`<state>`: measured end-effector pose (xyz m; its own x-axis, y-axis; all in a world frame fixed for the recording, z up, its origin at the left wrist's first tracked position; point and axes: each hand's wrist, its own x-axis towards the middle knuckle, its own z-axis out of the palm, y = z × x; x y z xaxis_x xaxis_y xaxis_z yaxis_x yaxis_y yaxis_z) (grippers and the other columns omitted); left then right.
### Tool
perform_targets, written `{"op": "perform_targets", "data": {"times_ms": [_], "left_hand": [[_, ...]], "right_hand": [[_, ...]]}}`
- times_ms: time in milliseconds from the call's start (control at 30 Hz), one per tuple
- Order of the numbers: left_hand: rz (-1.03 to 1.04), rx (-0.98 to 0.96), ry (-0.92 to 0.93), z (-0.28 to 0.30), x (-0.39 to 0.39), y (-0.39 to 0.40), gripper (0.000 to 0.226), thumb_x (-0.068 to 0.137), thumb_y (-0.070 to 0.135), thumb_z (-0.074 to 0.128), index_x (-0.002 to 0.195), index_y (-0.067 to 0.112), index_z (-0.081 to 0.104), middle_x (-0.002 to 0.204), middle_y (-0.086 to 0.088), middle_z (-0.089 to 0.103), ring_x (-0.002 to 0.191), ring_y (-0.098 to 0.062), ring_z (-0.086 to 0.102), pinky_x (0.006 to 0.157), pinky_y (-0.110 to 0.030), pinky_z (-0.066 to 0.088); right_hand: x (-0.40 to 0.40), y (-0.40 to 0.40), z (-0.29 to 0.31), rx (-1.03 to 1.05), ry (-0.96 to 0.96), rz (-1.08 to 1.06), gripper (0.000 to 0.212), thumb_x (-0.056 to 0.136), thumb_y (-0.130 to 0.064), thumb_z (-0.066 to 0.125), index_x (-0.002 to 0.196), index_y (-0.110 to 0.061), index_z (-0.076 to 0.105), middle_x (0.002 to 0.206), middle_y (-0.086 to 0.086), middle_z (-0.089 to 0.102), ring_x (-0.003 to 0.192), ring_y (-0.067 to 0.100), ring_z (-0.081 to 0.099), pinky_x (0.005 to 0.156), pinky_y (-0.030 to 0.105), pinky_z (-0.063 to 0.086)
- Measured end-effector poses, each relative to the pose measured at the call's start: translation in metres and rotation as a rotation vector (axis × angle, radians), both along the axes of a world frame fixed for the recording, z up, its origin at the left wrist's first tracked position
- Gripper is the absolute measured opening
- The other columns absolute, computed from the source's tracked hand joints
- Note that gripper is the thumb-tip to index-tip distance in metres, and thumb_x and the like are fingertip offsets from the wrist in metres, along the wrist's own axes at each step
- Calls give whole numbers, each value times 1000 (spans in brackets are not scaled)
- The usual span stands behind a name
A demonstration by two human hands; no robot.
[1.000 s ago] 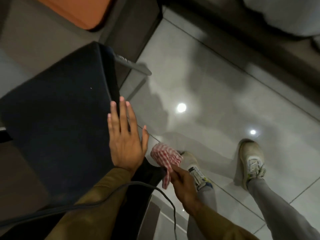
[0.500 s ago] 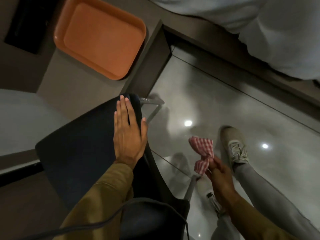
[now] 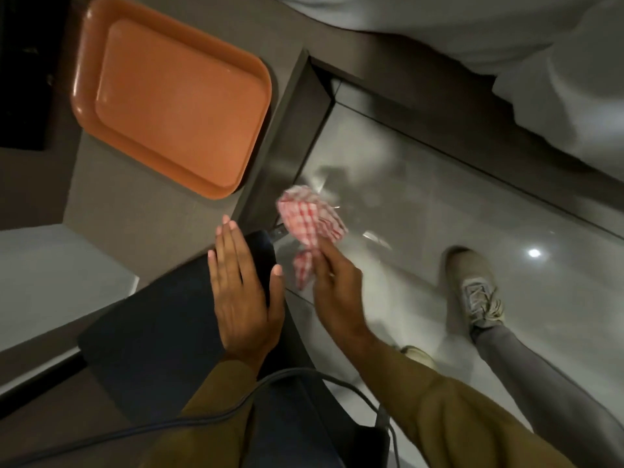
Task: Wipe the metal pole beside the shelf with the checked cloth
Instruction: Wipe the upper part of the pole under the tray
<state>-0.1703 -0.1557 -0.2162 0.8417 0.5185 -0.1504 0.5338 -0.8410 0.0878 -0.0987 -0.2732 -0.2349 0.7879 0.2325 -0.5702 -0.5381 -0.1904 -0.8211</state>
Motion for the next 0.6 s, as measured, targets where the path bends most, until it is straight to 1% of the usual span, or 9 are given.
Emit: {"op": "perform_targets", "data": {"times_ms": [67, 167, 267, 333, 367, 433, 500, 533, 600], "left_hand": [[53, -21, -29, 0, 1, -4, 79, 114, 49, 31, 175, 2, 16, 186, -9, 14, 174, -21, 10, 144, -42, 7], [105, -35, -53, 0, 5, -9, 81, 114, 55, 21, 174, 1, 20, 185, -11, 17, 174, -23, 14, 143, -40, 6], [109, -49, -45, 2, 7, -10, 86, 112, 58, 20, 172, -4, 22, 183, -15, 18, 173, -28, 15, 143, -45, 7], [106, -58, -45, 3, 8, -10, 89, 112, 61, 16, 171, -5, 21, 183, -16, 17, 173, -28, 13, 143, -45, 5], [103, -65, -45, 3, 8, -10, 89, 112, 62, 14, 172, -4, 20, 183, -16, 16, 173, -28, 12, 143, -44, 4], [100, -68, -51, 3, 8, -10, 89, 112, 62, 13, 172, -4, 18, 184, -16, 15, 174, -28, 9, 143, -44, 2], [101, -69, -57, 0, 6, -8, 88, 112, 61, 14, 173, -2, 17, 185, -13, 14, 174, -27, 7, 143, -44, 1], [99, -73, -64, -2, 5, -7, 88, 112, 61, 14, 174, -1, 16, 185, -11, 13, 175, -25, 6, 143, -42, 0], [86, -74, -81, -4, 3, -6, 86, 112, 61, 14, 175, 2, 13, 186, -6, 10, 175, -23, 5, 143, -40, -1]], "right_hand": [[3, 25, 6, 67, -64, 114, 26, 106, -11, 49, 123, -6, 68, 110, 9, 75, 98, 16, 72, 86, 32, 60], [8, 46, 1, 135, -60, 238, 28, 108, -13, 47, 128, -5, 65, 126, 9, 70, 115, 15, 66, 99, 23, 53], [11, 45, -13, 178, 12, 236, 28, 107, -14, 48, 129, -5, 64, 122, 5, 70, 109, 9, 66, 93, 13, 53], [11, 47, -27, 143, -23, 249, 28, 106, -14, 49, 127, -6, 66, 120, 8, 73, 106, 11, 67, 89, 17, 55], [12, 50, -35, 113, -45, 249, 27, 106, -14, 50, 124, -6, 68, 116, 9, 74, 100, 8, 67, 83, 15, 55], [13, 55, -53, 70, -69, 249, 27, 105, -15, 49, 119, -4, 70, 109, 11, 76, 93, 0, 62, 76, 4, 48], [15, 59, -77, 43, -70, 270, 28, 104, -17, 50, 118, -5, 71, 105, 10, 76, 92, -1, 60, 78, -2, 43], [15, 60, -90, 31, -53, 282, 27, 104, -16, 51, 117, -5, 73, 100, 9, 75, 90, 3, 61, 79, 2, 43], [20, 62, -118, -15, 44, 275, 24, 103, -12, 54, 116, -5, 73, 98, 9, 73, 90, 18, 66, 84, 19, 49]]}}
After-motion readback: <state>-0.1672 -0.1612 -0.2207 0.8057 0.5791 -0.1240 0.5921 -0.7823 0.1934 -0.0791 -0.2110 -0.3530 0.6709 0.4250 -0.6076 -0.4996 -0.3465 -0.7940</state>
